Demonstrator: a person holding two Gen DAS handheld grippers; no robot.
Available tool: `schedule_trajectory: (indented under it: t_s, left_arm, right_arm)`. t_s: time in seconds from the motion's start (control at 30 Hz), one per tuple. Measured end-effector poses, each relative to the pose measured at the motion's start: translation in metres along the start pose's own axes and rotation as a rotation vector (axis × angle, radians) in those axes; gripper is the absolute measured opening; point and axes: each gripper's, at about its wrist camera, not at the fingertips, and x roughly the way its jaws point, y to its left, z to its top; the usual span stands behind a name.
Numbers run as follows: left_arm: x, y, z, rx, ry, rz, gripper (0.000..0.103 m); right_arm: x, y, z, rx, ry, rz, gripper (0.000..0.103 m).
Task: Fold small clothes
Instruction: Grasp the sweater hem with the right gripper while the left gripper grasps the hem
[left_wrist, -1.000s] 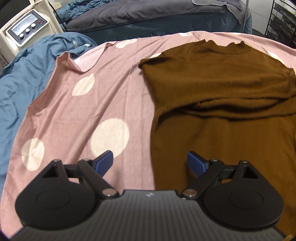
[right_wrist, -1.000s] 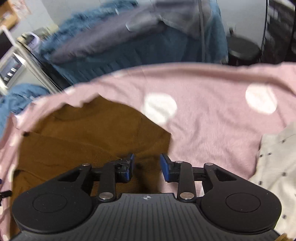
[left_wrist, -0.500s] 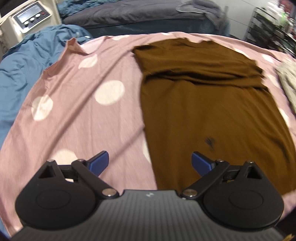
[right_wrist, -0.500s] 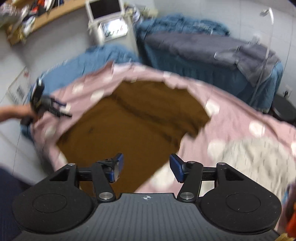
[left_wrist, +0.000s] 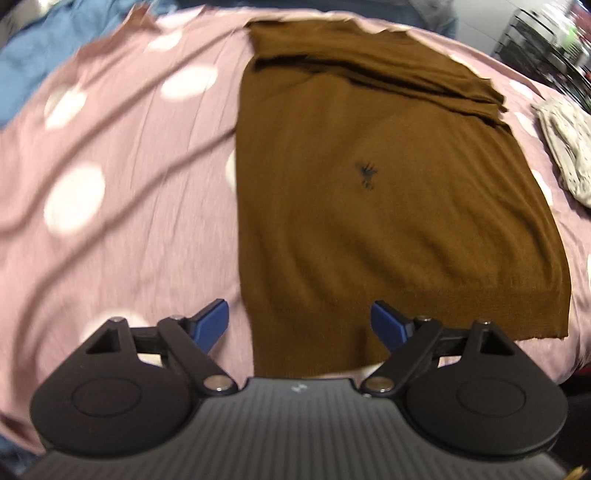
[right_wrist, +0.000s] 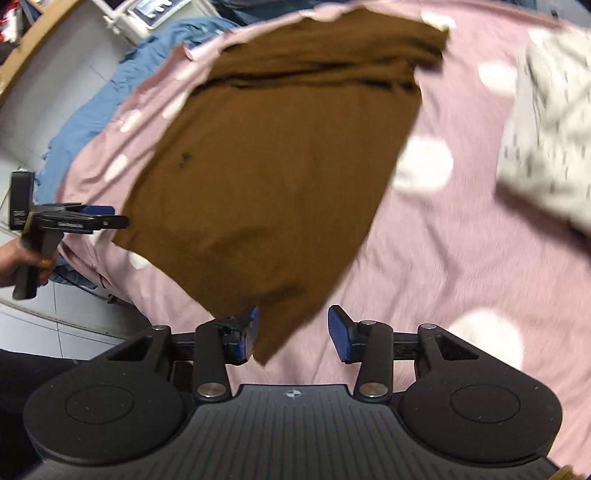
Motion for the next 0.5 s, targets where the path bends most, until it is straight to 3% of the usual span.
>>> schedule_trajectory:
  t_s: [0.1, 0.23, 0.37, 0.47, 0.5]
  left_arm:
    - [0.005, 0.002, -0.010, -0.033, 0.029, -0.004, 0.079]
    - [0.009, -0.003, -0.013, 0.004, 0.024, 0.016, 0.079]
    - [0.011, -0.005, -0.006, -0.019, 0.025, 0.007, 0.053]
    - [0.014, -0.002, -0.002, -0.057, 0.036, -0.002, 0.049]
    - [0.014, -0.001, -0.001, -0.065, 0.034, -0.004, 0.041]
  right_arm:
    - [0.011, -0.003, -0.009, 0.105, 0.028, 0.037, 0.073]
    - [0.031, 0.000, -0.006, 0.128, 0.085, 0.057, 0.073]
    - [0.042, 0.002, -0.005, 0.161, 0.098, 0.094, 0.074]
    - [0.045, 0.000, -0.005, 0.181, 0.092, 0.117, 0.074]
    - [0.046, -0.001, -0.005, 0.190, 0.092, 0.125, 0.073]
